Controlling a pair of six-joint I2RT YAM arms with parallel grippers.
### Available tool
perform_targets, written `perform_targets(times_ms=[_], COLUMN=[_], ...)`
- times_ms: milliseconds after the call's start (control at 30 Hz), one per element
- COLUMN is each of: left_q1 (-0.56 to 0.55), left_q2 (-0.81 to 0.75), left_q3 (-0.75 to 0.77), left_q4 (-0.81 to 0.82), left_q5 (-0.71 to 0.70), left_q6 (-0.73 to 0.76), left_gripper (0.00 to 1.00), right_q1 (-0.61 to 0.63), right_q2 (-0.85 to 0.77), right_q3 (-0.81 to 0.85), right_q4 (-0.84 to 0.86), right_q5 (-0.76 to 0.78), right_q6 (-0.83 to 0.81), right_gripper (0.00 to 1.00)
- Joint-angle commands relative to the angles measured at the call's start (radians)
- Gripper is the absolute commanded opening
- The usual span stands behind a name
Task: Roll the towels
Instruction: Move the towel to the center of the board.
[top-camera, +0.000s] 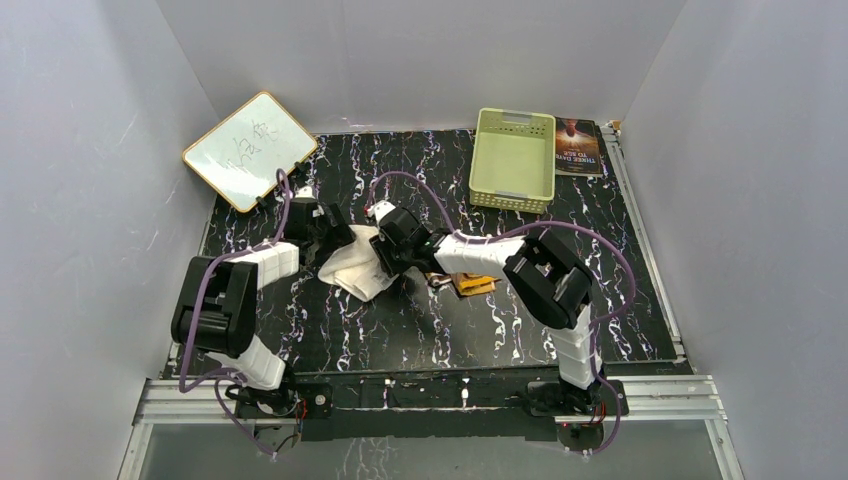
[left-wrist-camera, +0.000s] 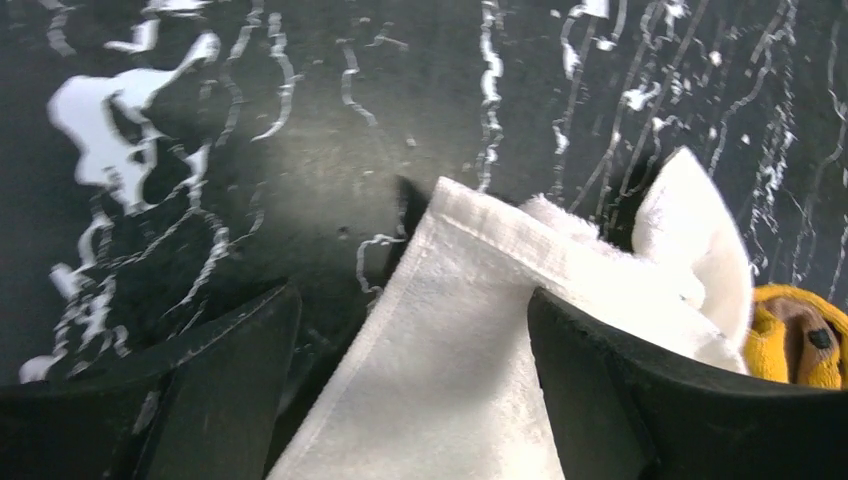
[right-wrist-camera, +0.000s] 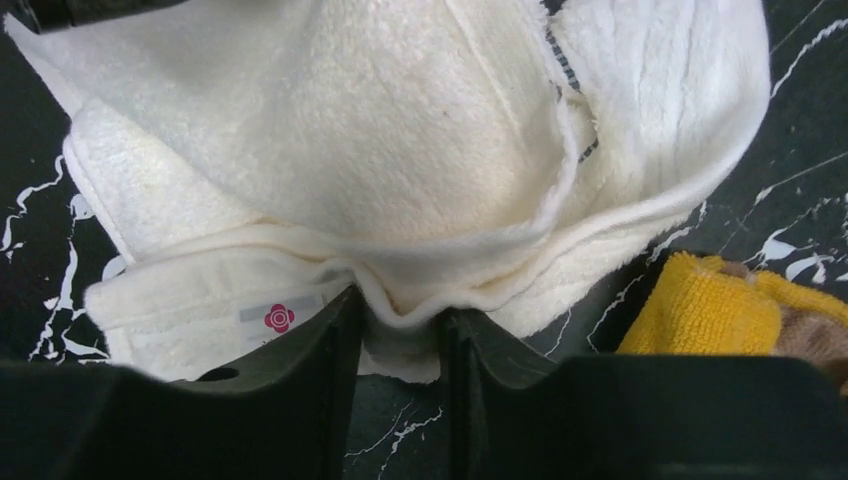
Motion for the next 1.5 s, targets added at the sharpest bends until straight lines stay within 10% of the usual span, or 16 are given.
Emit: perform_targets(times_ms=[0, 67, 167, 400, 800, 1000, 1300, 1467], left_q1=[-0.039, -0.053, -0.071, -0.075, -0.079, -0.079, -0.080, -0.080], left_q2=[0.054, 0.066, 0.061, -0.128, -0.704, -0.804, -0.789, -0.777], left_q3=[0.001, -0.017, -0.046, -0.161, -0.128, -0.073, -0.052, -0.043], left_q4=[0.096, 0.138, 0.167, 0.087, -0.446, -0.581, -0.567, -0.566], left_q5=[0.102, 0.146, 0.192, 0.186, 0.189, 0.205, 0.261, 0.280], left_q6=[-0.010, -0.029, -0.045, -0.037, -0.036, -0.022, -0.008, -0.011], left_gripper=[0.74, 0.48, 0.01, 0.00, 0.00, 0.00, 0.00, 0.00], right_q1=[-0.004, -0.004, -0.005, -0.088, -0.182, -0.182, -0.214, -0.272], right_q2=[-0.075, -0.141, -0.315, -0.647, -0.361, -0.222, 0.206, 0.434], right_q3=[-0.036, -0.078, -0.187, -0.419, -0.331, -0.209, 0.629, 1.031], right_q4=[0.019, 0.046, 0.075, 0.041, -0.125, -0.082, -0.097, -0.251], right_q5=[-0.041, -0.079, -0.023, 0.207, 0.288, 0.173, 0.150, 0.139], right_q6=[0.019, 0.019, 0.002, -0.025, 0.017, 0.024, -0.047, -0.054], right_gripper=[0.27, 0.43, 0.95, 0.98, 0.93, 0.00, 0.00, 0.78])
